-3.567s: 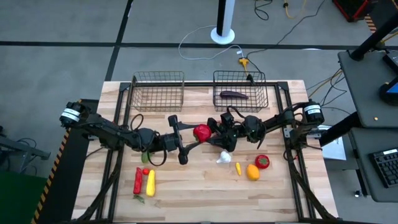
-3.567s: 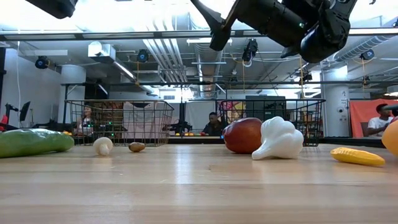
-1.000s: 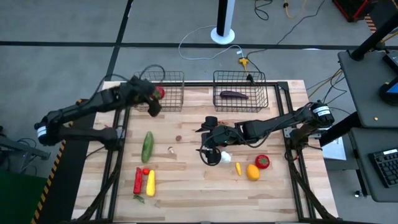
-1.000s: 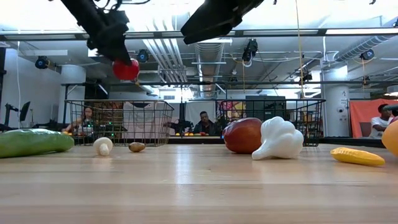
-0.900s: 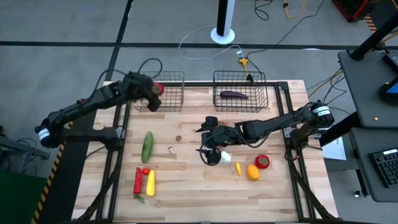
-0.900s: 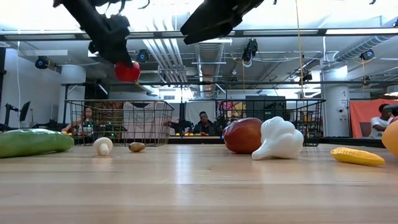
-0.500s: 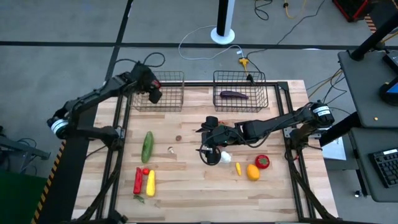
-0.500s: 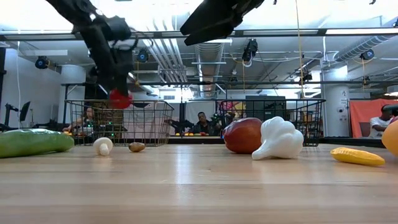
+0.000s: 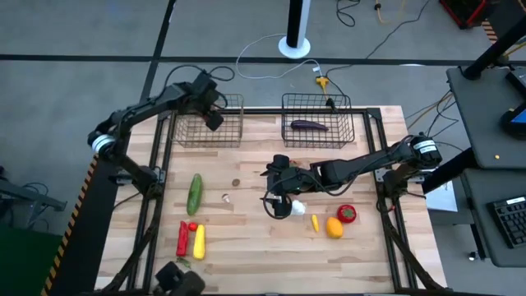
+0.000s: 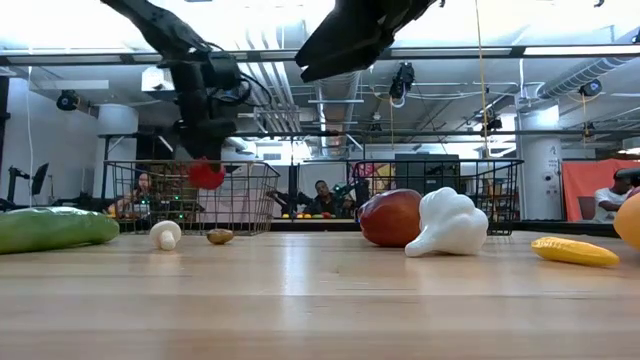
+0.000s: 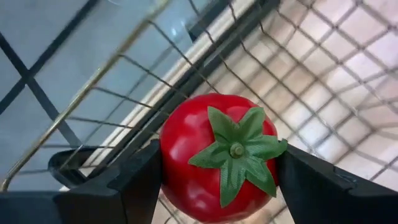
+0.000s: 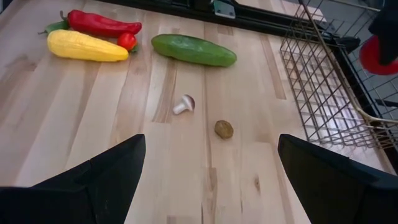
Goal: Sort produce into baskets
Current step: Put the middle tomato into the left wire basket
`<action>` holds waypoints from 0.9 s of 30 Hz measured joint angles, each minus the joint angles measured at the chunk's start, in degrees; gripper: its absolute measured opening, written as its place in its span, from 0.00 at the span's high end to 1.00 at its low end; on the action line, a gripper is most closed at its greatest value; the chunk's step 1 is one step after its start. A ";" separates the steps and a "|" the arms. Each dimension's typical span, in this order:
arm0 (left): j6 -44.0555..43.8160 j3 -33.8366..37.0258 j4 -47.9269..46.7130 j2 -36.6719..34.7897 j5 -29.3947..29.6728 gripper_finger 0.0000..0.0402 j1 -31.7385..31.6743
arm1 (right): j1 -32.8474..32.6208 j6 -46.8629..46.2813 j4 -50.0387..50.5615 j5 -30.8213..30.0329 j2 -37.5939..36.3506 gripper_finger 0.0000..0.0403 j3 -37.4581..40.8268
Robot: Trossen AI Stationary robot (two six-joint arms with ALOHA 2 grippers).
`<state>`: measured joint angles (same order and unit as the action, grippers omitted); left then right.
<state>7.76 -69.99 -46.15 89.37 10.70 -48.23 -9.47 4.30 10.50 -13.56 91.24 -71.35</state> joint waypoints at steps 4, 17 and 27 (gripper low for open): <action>5.05 -2.31 -3.29 3.24 -2.71 0.35 0.01 | 0.00 0.04 0.11 0.00 0.00 0.11 0.39; 0.00 -0.40 -2.03 5.78 -5.77 0.35 -0.07 | 0.02 0.19 -0.02 0.00 0.02 0.11 0.50; -8.62 -0.35 -1.79 6.96 -5.75 0.35 -0.07 | 0.02 -0.28 -0.04 -0.02 0.02 0.11 0.50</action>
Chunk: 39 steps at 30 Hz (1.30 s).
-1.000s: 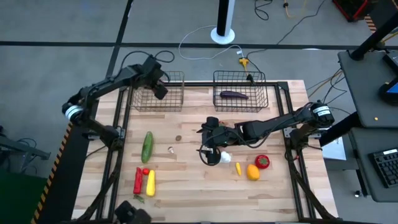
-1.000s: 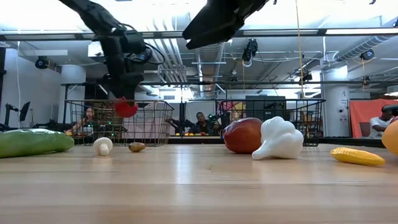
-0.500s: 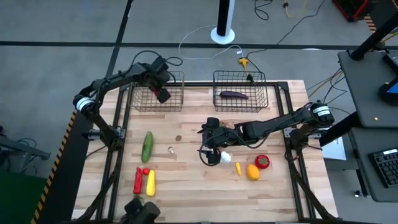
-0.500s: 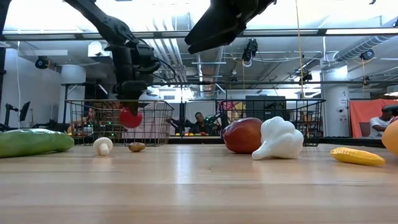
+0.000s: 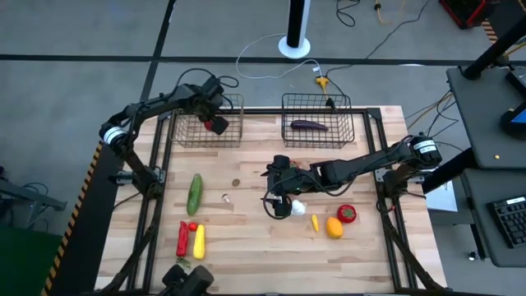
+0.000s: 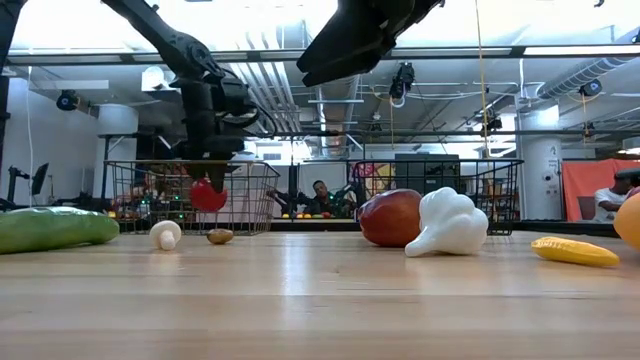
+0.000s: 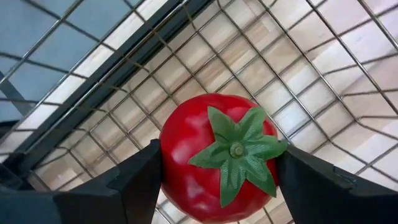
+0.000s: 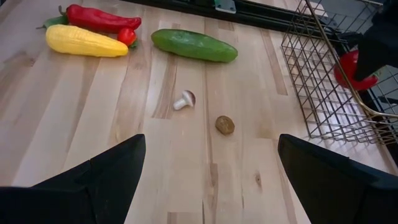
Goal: Sort produce into baskets
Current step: Put the middle tomato into the left wire basket
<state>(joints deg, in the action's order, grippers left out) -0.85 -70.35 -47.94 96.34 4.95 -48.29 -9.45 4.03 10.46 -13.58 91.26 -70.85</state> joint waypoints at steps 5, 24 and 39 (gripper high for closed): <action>-3.31 0.00 0.37 1.12 1.02 0.35 0.00 | 0.00 0.03 0.02 0.02 0.00 0.11 0.00; -3.08 0.00 2.04 6.40 1.59 0.33 0.00 | 0.00 0.36 0.09 0.02 0.00 0.11 0.02; -1.78 0.00 1.61 4.85 2.03 0.20 0.30 | 0.00 0.30 0.04 0.00 0.00 0.11 0.02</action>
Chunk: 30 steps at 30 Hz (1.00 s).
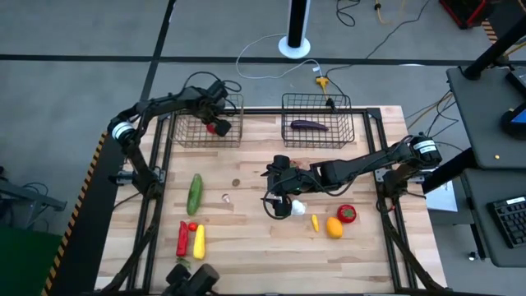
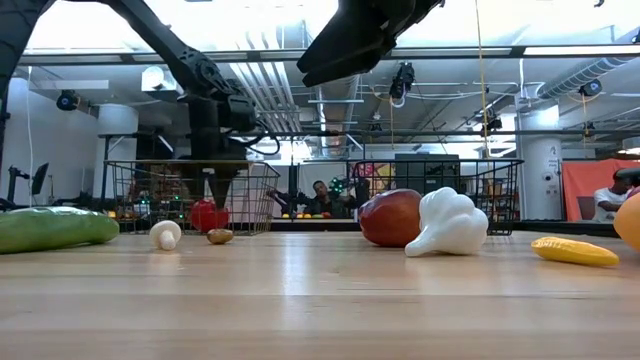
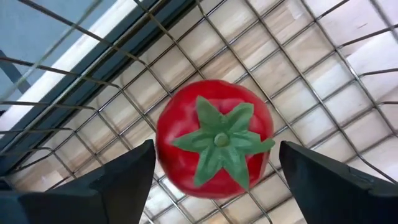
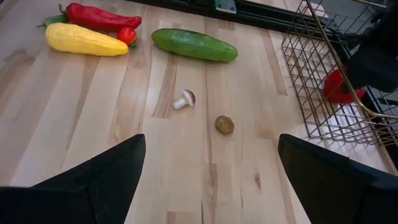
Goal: Sort produce into baskets
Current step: Put the middle tomato into the left wire basket, then put the olive into the right wire basket
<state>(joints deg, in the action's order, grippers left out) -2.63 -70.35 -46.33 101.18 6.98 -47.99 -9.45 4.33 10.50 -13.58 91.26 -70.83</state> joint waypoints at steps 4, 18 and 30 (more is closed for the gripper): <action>0.21 0.00 -0.77 -2.28 0.00 0.20 0.11 | 0.00 -0.23 -0.03 -0.01 0.00 0.11 0.00; -5.90 3.89 -2.31 -22.13 0.03 0.20 13.53 | -0.02 0.13 0.02 0.06 0.00 0.11 0.00; -22.02 16.71 6.85 -34.92 12.21 0.20 49.01 | -0.04 -2.89 3.13 0.36 0.00 0.11 0.50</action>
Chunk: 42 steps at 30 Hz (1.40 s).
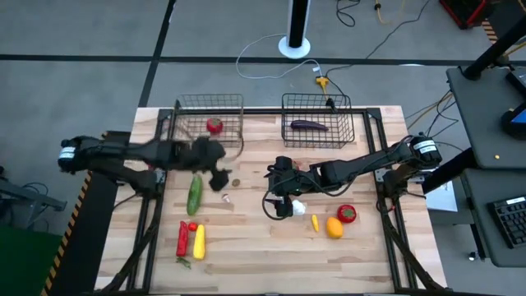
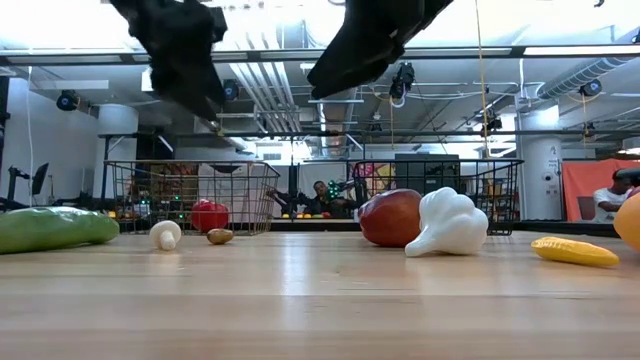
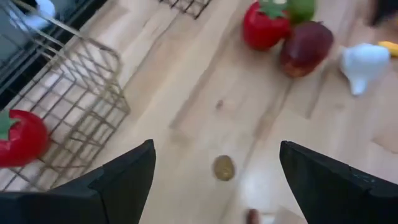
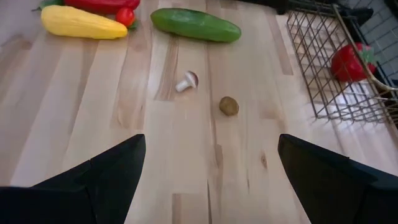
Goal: Sort produce into baskets
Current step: Put the olive into the right wire basket
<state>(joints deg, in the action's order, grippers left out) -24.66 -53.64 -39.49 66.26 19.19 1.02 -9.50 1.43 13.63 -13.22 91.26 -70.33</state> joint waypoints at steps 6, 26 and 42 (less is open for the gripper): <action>-6.96 0.87 0.42 3.27 10.54 0.20 14.56 | 0.00 0.66 -0.19 0.11 0.00 0.11 0.01; -3.20 16.60 29.67 18.80 21.92 0.21 20.50 | 0.00 -0.13 -0.19 0.16 0.00 0.11 1.01; 1.25 27.20 52.47 22.50 20.09 0.22 13.61 | 0.02 -1.04 -2.35 -0.18 0.00 0.11 4.63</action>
<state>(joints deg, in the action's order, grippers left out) -23.41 -26.44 12.99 88.76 39.28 14.63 -9.47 0.40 11.28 -13.40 91.26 -65.70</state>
